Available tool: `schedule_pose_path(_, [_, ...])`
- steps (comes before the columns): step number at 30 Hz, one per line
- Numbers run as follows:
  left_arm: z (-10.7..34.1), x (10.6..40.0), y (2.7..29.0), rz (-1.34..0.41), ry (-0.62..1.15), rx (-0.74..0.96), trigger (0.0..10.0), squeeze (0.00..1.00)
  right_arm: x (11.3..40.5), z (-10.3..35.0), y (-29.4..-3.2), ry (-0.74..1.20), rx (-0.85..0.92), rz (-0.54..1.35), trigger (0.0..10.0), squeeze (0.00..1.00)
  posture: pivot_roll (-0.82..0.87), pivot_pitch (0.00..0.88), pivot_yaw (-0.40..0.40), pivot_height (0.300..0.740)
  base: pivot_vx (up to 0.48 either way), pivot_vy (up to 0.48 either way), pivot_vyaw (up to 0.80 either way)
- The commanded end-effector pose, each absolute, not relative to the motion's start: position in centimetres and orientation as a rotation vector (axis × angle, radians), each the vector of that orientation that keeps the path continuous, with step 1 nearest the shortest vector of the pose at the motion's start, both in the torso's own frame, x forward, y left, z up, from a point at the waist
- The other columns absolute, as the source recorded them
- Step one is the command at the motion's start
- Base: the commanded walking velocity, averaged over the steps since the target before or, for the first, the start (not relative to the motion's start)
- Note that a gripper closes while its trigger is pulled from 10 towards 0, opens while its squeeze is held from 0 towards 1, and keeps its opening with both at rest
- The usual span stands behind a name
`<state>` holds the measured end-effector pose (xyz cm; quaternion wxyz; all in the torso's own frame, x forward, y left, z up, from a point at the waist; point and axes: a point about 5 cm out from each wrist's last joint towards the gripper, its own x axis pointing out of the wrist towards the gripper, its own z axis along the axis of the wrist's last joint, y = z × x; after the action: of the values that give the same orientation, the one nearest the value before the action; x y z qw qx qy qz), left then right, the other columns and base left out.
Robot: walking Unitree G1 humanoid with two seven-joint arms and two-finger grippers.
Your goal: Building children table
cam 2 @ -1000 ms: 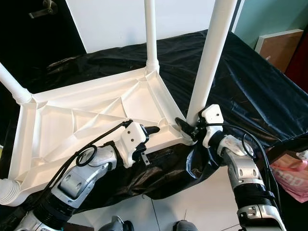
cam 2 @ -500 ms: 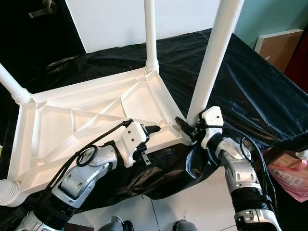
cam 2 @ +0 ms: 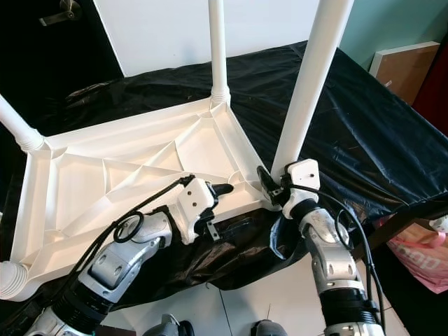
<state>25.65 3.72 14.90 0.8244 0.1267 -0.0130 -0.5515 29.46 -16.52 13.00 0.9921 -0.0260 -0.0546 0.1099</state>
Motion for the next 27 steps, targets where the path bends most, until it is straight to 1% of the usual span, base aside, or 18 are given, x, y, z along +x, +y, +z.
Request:
schedule_pose_path(1, [14.6, 25.6, 3.9, -1.182, -0.018, 0.283, 10.0, 0.0, 28.8, 11.1, -16.8, -0.005, -0.032, 0.142, 10.0, 0.0, -0.1, 0.104, 0.038, 0.74, 0.0, 0.0, 0.0])
schedule_pose_path(2, [14.5, 25.5, 3.8, -1.182, -0.017, 0.281, 10.0, 0.0, 28.4, 10.9, -16.1, 0.001, -0.006, 0.113, 10.0, 0.0, -0.1, 0.101, 0.036, 0.74, 0.0, 0.0, 0.0])
schedule_pose_path(4, [14.5, 25.5, 3.8, -1.182, -0.017, 0.281, 10.0, 0.0, 28.4, 10.9, -16.1, 0.001, -0.006, 0.113, 10.0, 0.0, -0.1, 0.101, 0.036, 0.74, 0.0, 0.0, 0.0])
schedule_pose_path(6, [14.5, 25.5, 3.7, -1.176, -0.012, 0.272, 10.0, 0.0, 27.8, 10.7, -14.7, -0.003, 0.027, 0.054, 10.0, 0.0, -0.1, 0.097, 0.033, 0.74, 0.0, 0.0, 0.0])
schedule_pose_path(11, [14.6, 25.6, 3.7, -1.174, -0.015, 0.268, 10.0, 0.0, 27.5, 10.8, -13.9, -0.005, 0.05, 0.0, 10.0, 0.0, -0.11, 0.101, 0.041, 0.74, 0.0, 0.0, 0.0])
schedule_pose_path(20, [14.7, 25.8, 3.7, -1.187, -0.015, 0.273, 10.0, 0.0, 27.2, 11.6, -14.3, -0.032, -0.001, 0.003, 10.0, 0.0, -0.12, 0.114, 0.061, 0.74, 0.0, 0.0, 0.0])
schedule_pose_path(21, [14.8, 25.9, 3.9, -1.188, -0.014, 0.275, 10.0, 0.0, 27.1, 12.0, -14.5, -0.048, -0.009, 0.03, 10.0, 1.0, -0.13, 0.119, 0.07, 0.74, 0.0, 0.0, 0.0])
schedule_pose_path(24, [14.9, 26.0, 4.0, -1.187, -0.013, 0.276, 10.0, 0.0, 27.1, 12.2, -14.6, -0.057, -0.013, 0.045, 10.0, 1.0, -0.13, 0.121, 0.074, 0.74, 0.0, 0.0, 0.0])
schedule_pose_path(27, [14.9, 26.1, 4.2, -1.185, -0.004, 0.276, 10.0, 0.0, 27.0, 12.8, -14.8, -0.088, -0.013, 0.114, 10.0, 1.0, -0.14, 0.128, 0.084, 0.74, 0.0, 0.0, 0.0])
